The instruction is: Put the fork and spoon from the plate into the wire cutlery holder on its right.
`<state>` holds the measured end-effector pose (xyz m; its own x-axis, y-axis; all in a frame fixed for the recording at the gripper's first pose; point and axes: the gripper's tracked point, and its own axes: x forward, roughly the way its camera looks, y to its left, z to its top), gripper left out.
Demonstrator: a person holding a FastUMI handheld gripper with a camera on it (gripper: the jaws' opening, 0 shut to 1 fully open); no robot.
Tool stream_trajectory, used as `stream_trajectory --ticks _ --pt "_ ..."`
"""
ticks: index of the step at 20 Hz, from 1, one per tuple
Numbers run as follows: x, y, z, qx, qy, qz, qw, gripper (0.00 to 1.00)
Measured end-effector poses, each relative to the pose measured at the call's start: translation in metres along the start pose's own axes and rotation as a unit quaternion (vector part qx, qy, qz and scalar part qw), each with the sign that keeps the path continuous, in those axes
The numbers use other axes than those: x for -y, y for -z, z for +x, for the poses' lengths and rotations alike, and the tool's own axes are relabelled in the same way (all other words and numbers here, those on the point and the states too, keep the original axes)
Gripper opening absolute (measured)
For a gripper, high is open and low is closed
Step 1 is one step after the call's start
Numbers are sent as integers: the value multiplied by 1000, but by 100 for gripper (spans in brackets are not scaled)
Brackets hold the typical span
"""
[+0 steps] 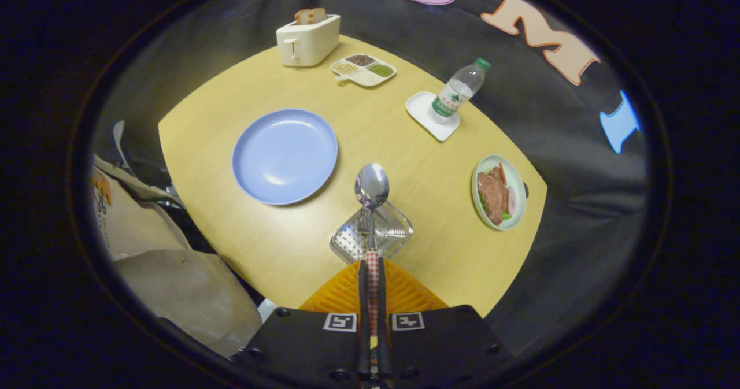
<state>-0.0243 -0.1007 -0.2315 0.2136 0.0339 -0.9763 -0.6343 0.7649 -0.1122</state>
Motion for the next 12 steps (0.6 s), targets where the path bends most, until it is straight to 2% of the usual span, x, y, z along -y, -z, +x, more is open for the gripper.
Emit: stream_trajectory --ticks 8,12 --pt "10 33 4 -76 -13 -51 996 8" --pt "11 42 16 -107 -21 -50 993 8"
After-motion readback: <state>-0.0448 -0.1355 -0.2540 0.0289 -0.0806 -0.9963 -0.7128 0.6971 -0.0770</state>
